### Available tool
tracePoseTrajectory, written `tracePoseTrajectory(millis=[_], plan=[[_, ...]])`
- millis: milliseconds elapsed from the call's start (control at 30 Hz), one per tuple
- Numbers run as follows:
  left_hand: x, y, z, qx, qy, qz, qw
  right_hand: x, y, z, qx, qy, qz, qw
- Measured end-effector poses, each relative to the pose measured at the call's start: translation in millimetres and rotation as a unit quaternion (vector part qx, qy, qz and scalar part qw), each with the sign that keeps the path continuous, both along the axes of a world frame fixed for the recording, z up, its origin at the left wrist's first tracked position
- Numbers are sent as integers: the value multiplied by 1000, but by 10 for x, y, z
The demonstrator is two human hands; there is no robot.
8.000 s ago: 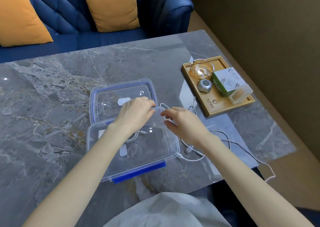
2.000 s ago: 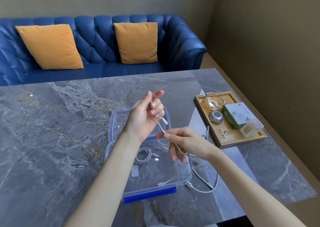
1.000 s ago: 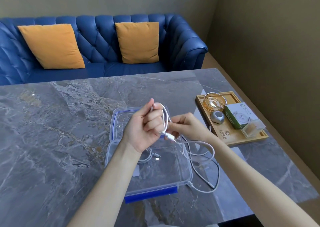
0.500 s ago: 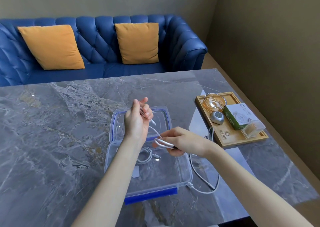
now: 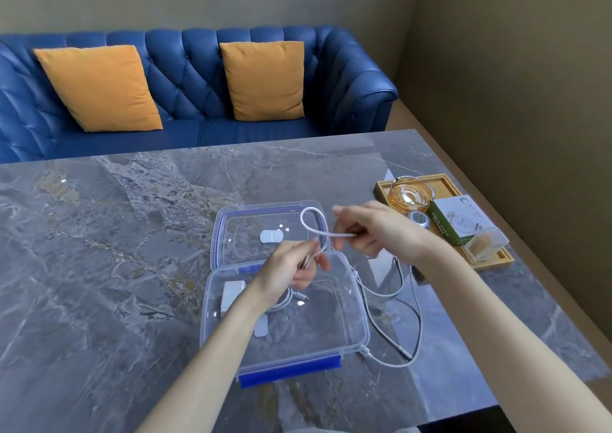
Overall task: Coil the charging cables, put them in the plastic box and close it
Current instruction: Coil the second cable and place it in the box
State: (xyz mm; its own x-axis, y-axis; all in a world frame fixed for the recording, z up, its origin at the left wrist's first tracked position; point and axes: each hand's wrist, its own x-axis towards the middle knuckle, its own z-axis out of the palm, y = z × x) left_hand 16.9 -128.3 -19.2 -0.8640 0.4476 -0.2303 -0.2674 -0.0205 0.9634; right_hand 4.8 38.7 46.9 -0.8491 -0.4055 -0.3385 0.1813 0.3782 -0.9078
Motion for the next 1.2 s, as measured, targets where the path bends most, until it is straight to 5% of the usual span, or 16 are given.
tracePoseTrajectory(millis=[267,433,533,633,733,833,1033,1100,1200], plan=[[99,-136,36,99,-77,-83,989,-198,357,120,-54,157,-95,982],[164,-128,295,147,-50,-137,978,-309,406,-57,-27,181,-147,972],[173,-102,412,123,2,-101,987,-324,376,-190,32,197,-121,972],[104,-91,487,218,-33,-72,973,-283,323,-244,112,196,-25,974],[-61,-115,463,379,-104,-80,916,-173,227,-292,101,160,17,982],[-261,-132,380,567,-193,-123,791,-30,104,-315,78,132,22,988],[-502,-169,170,634,-250,-3,732,226,-140,-357,189,240,64,950],[-524,-129,186,619,-252,80,740,296,-203,-351,198,241,84,946],[-537,-50,219,525,-188,208,804,318,-247,-273,193,196,96,957]])
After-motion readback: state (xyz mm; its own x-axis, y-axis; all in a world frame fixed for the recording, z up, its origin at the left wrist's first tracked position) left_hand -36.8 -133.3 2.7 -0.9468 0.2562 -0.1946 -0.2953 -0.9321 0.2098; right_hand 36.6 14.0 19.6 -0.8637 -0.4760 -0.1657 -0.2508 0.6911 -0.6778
